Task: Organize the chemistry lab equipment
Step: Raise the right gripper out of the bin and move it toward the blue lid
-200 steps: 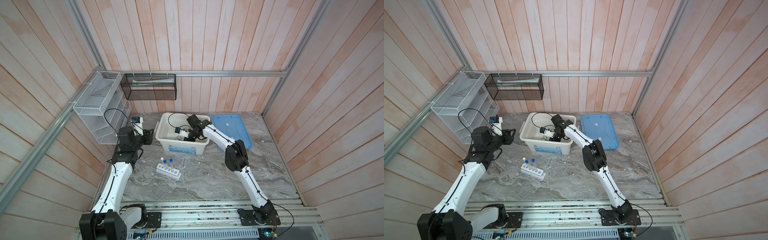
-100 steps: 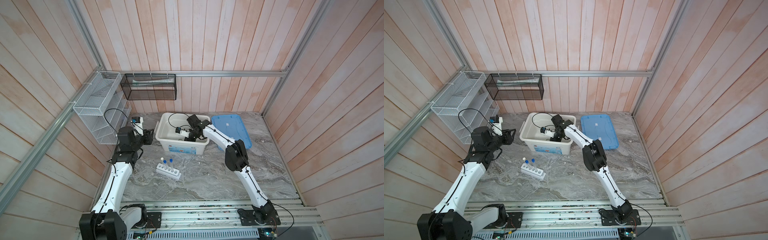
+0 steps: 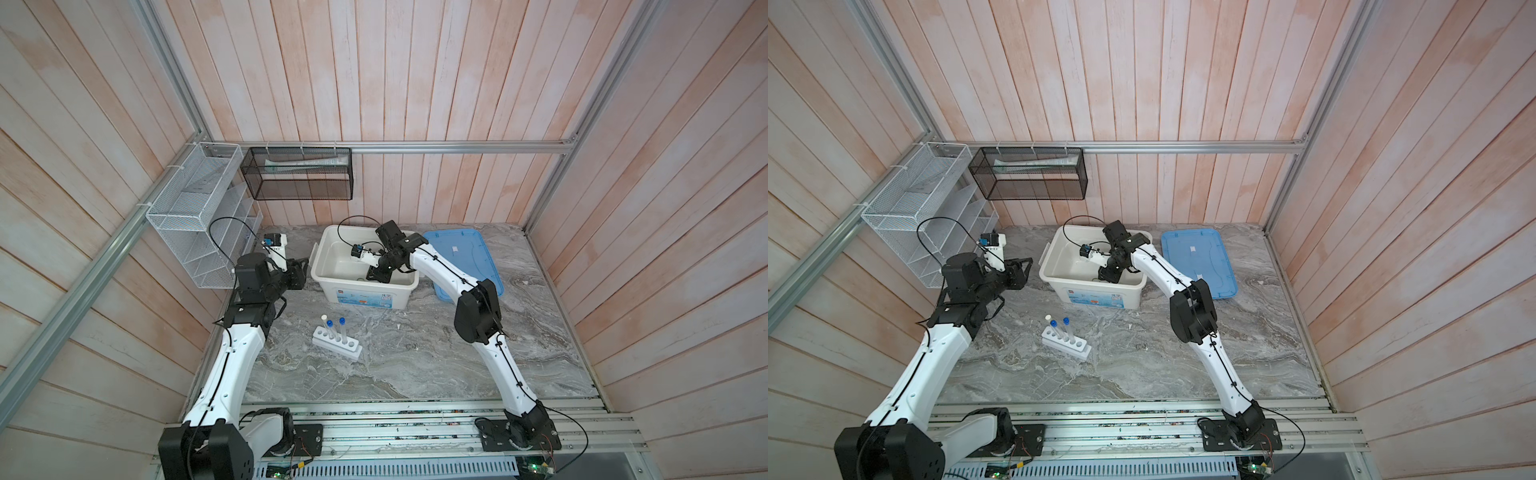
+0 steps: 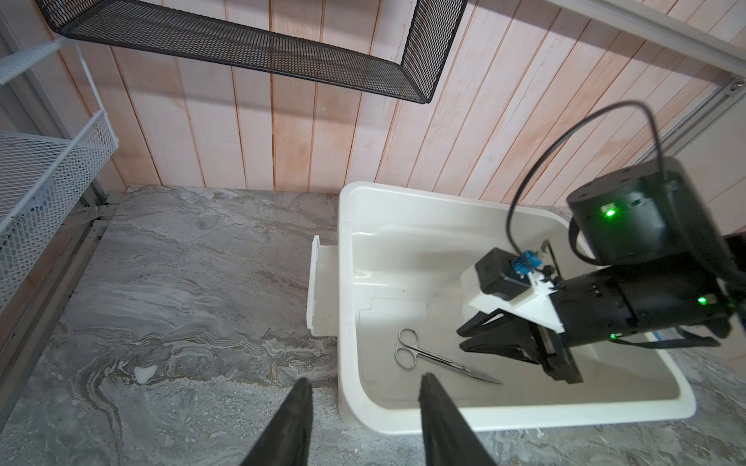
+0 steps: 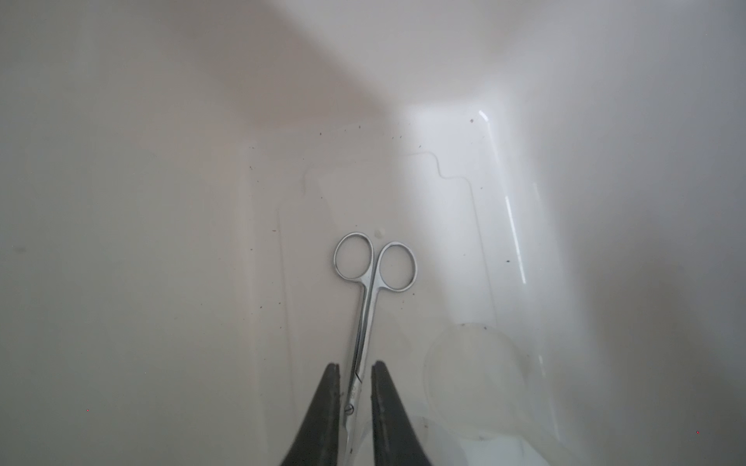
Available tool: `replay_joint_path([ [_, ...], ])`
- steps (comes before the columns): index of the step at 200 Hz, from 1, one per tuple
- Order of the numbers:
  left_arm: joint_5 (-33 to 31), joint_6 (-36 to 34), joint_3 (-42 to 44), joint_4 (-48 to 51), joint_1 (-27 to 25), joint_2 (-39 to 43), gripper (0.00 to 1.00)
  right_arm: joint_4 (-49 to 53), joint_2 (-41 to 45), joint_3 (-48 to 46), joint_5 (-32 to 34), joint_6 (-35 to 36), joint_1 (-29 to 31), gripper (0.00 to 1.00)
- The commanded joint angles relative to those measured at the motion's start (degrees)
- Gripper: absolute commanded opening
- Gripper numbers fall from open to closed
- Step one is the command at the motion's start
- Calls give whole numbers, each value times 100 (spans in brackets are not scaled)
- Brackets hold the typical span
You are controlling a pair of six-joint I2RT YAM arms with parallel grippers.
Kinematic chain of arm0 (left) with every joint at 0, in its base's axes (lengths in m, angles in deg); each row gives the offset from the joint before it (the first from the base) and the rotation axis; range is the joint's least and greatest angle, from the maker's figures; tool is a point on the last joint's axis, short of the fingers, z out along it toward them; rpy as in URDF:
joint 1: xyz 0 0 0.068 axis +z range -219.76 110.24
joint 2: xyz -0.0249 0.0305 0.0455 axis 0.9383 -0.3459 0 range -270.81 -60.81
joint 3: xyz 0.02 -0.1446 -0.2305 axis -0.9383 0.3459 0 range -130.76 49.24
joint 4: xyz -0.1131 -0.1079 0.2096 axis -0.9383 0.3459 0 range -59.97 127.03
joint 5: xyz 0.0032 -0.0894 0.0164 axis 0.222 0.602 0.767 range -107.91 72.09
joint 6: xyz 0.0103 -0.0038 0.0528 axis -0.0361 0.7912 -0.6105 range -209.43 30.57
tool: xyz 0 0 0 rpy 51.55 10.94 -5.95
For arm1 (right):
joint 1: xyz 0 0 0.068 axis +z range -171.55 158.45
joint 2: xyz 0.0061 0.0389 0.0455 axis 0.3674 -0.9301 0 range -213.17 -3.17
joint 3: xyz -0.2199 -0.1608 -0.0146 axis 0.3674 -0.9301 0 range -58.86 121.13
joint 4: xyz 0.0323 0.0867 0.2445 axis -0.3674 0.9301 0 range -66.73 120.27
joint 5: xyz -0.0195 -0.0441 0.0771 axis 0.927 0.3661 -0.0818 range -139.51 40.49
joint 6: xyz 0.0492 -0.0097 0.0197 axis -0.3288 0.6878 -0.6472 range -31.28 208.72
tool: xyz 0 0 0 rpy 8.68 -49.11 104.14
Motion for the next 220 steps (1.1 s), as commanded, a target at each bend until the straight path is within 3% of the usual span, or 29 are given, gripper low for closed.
replay_joint_path([
  [1,152,96,15,-135,33,88,45,-1,726,-74,-60,-218,-59,18],
  [56,155,33,-46,-227,-208,284,45,-1130,2522,-2138,342,-873,-132,18],
  [84,-156,-136,-241,-104,-695,194,46,-1723,3641,-3241,751,-1413,-195,18],
  [120,-681,-498,-476,6,-1345,76,45,-3157,5493,-5585,1445,-2377,-427,18],
  [160,-832,-682,-991,-75,-1916,-342,45,-3289,6756,-6969,1969,-3399,-1216,19],
  [191,-1275,-1291,-1436,94,-2255,-580,46,-3328,7486,-8018,2351,-4248,-2295,19],
  [220,-950,-1428,-1420,90,-2285,-522,48,-3467,7731,-8769,2418,-4687,-3386,19],
])
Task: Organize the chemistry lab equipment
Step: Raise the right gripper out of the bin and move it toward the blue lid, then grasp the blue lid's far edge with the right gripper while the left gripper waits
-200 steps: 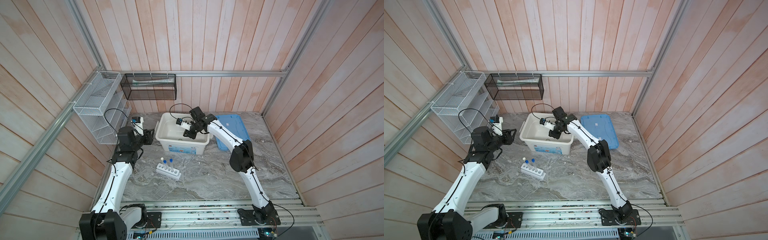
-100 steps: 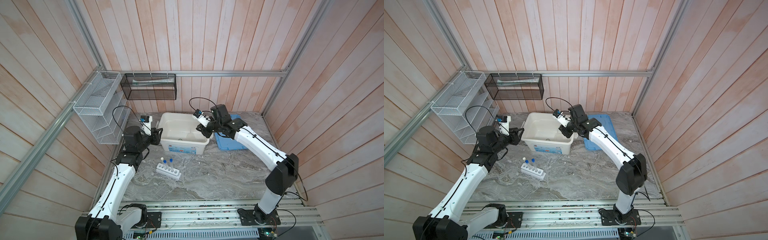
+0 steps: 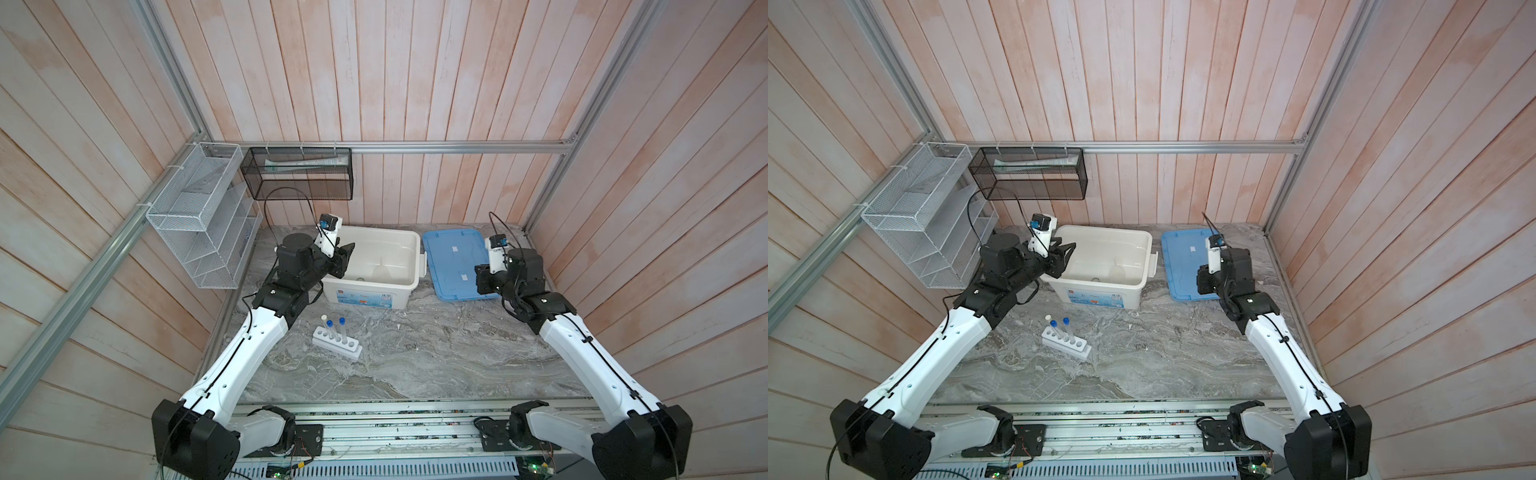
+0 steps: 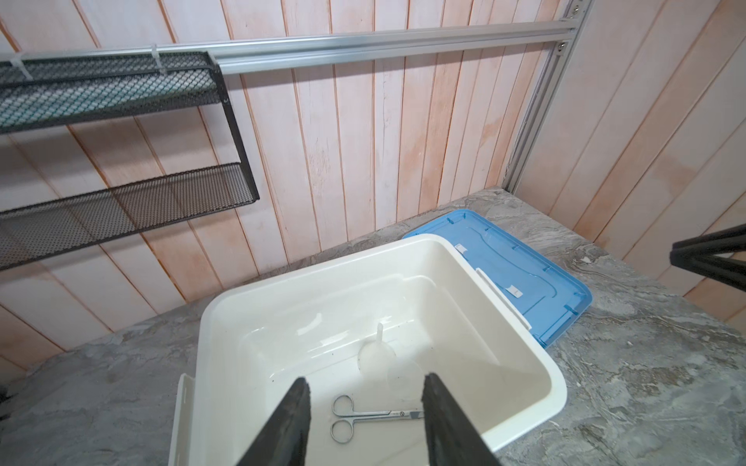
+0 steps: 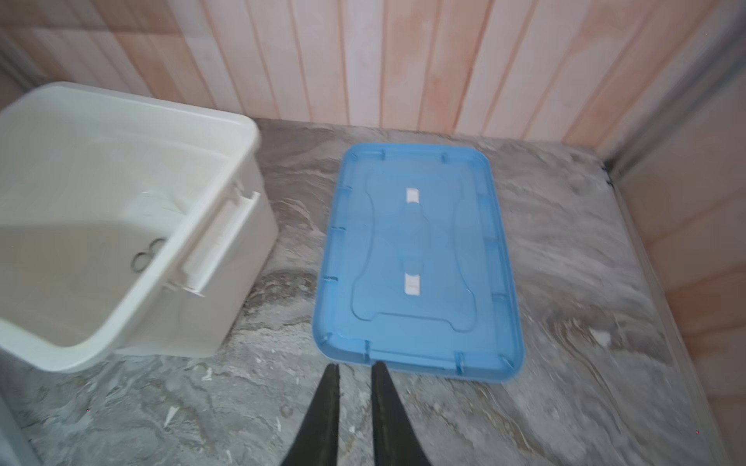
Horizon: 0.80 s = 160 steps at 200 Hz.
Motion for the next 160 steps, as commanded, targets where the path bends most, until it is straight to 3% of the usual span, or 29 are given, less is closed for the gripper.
replay_joint_path([
  [1,89,-342,-42,34,-24,68,48,-177,115,-451,275,-703,-660,19],
  [43,579,-397,575,-459,-86,314,49,-790,-541,-810,321,-736,-1333,18],
  [69,622,-279,634,-399,-86,307,50,-907,-1457,-376,-48,-579,-1555,16],
  [85,664,-216,663,-404,-86,295,50,-954,-2057,-77,206,-435,-1617,14],
  [113,725,-188,625,-348,-86,239,50,-635,-3068,810,39,-55,-1751,13],
  [160,661,-224,659,-343,-86,300,50,-314,-4023,1548,-4,86,-1782,15],
])
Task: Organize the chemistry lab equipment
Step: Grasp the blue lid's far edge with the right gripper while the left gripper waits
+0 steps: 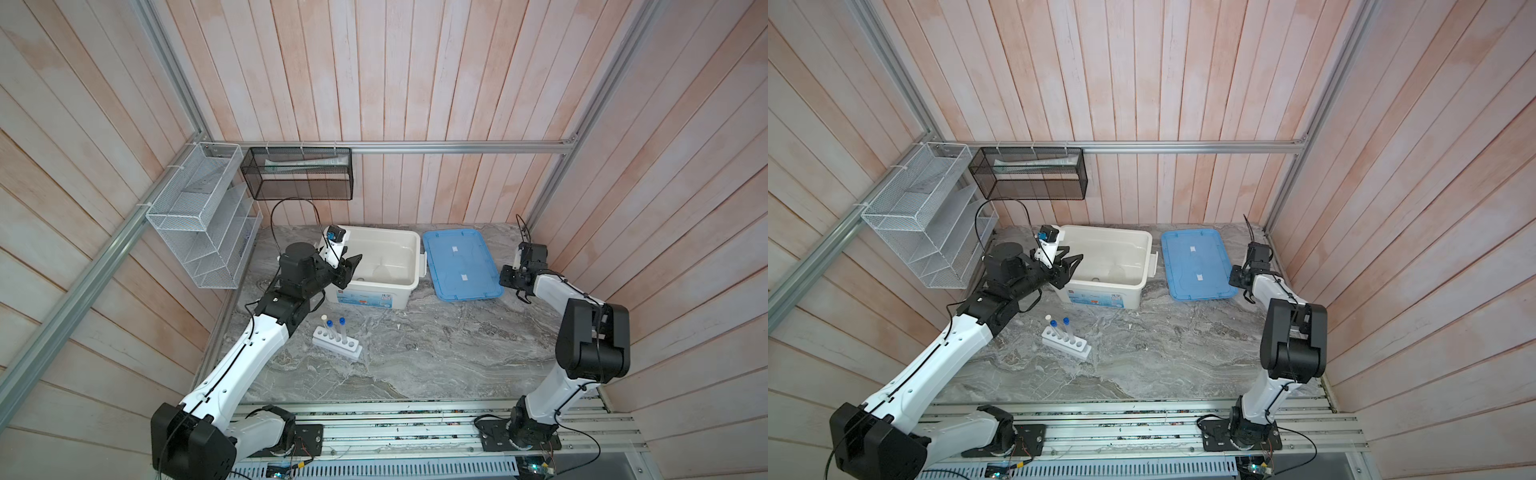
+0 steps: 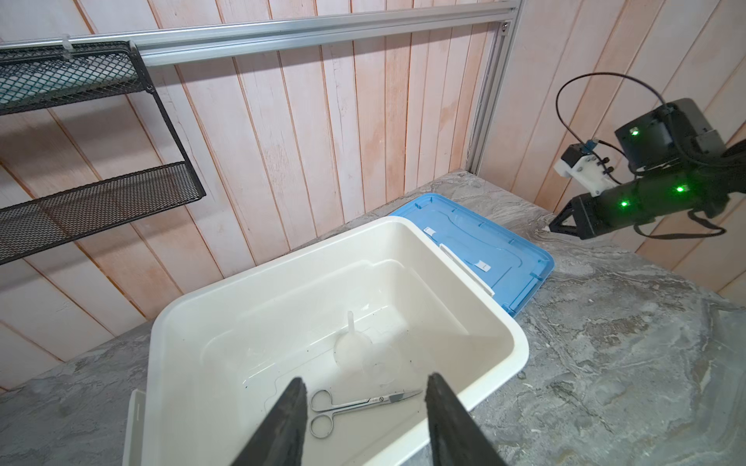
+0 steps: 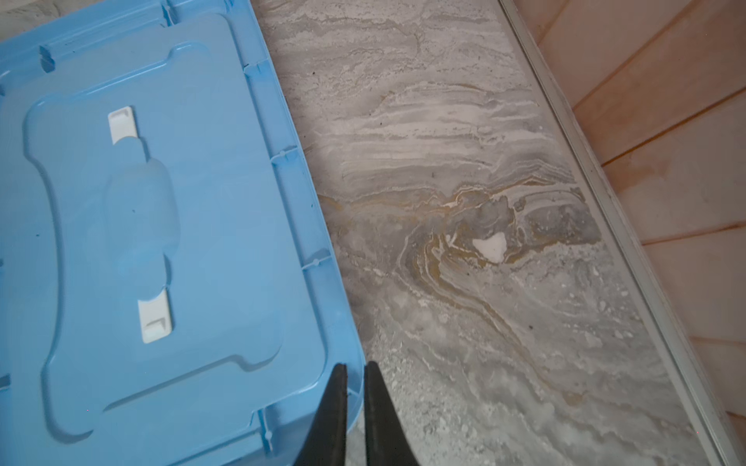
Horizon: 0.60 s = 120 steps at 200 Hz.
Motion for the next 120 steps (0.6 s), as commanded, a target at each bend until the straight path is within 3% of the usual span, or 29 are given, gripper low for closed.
replay_joint_path([
  [1,63,8,82,-59,-10,83,50,289,-275,211,-126,151,-41,15],
  [120,140,13,28,-9,-10,-2,50,270,-530,-210,-215,-147,-95,19],
])
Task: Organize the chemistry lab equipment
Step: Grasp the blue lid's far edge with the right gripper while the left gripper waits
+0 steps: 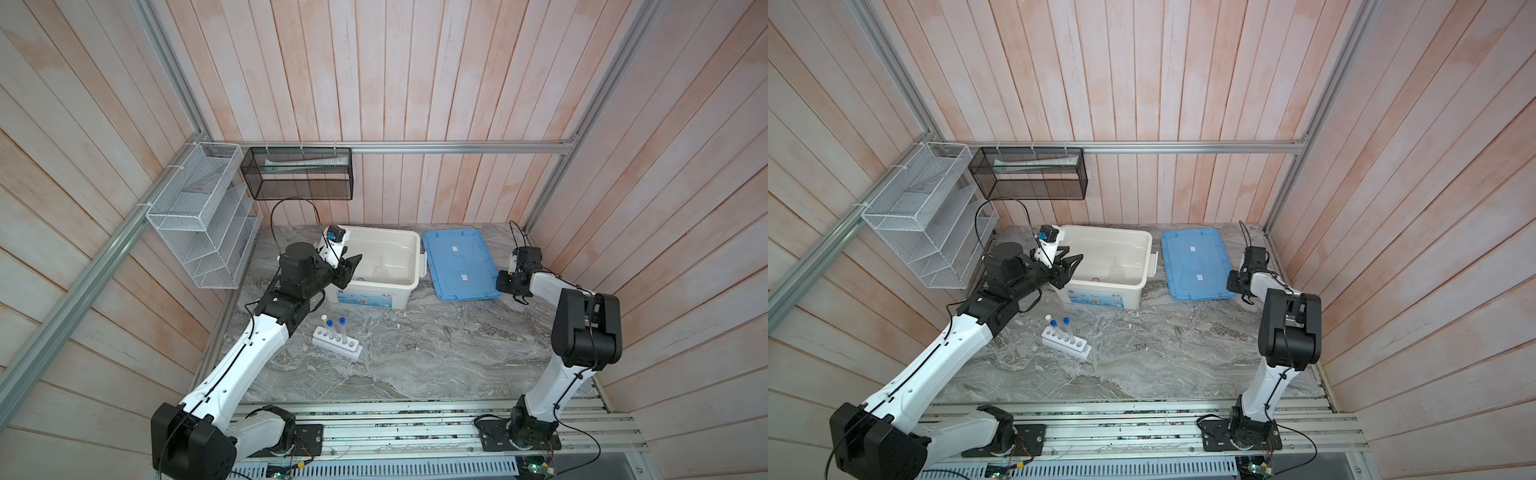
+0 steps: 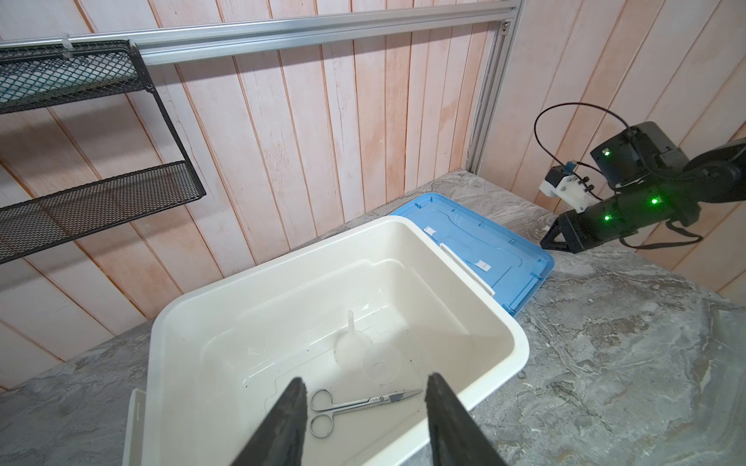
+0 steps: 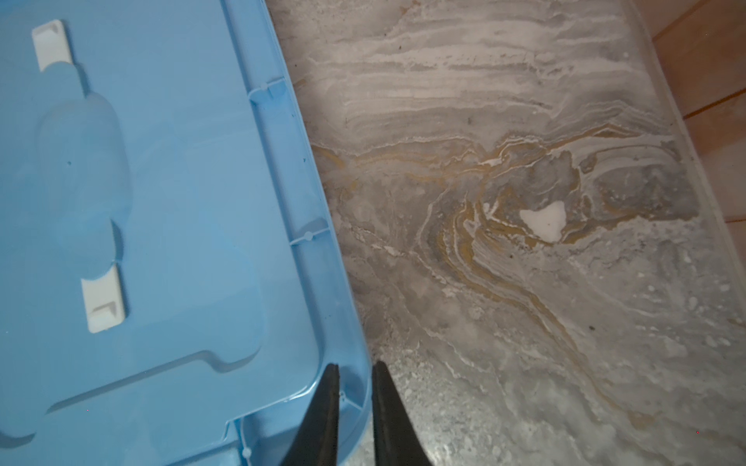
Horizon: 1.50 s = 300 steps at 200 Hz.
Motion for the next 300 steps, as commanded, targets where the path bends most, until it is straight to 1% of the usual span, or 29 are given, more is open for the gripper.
replay_joint_path([
  [1,127,13,23,-9,-10,-5,50,49,-145,-171,1,-166,-54,19],
  [42,152,26,-13,42,-10,-59,50,-32,-335,-212,-10,-388,-53,19],
  [90,143,30,-52,65,-10,-62,50,-225,-489,-212,69,-636,-54,15],
  [110,134,39,-53,73,-10,-62,50,-290,-525,-214,131,-732,-54,11],
  [144,150,91,-92,99,-10,-53,50,-326,-409,-263,137,-785,-54,2],
  [166,258,342,-63,-37,-9,-124,50,-331,-127,-325,-31,-722,-71,1],
  [187,619,738,-58,-137,-27,-343,50,-225,177,-366,-106,-672,-68,0],
  [216,625,1103,86,-393,-161,-533,49,-200,735,-612,-136,-681,-95,0],
  [300,580,1112,-170,-599,-448,-869,48,61,2628,-1376,-48,-945,-141,0],
])
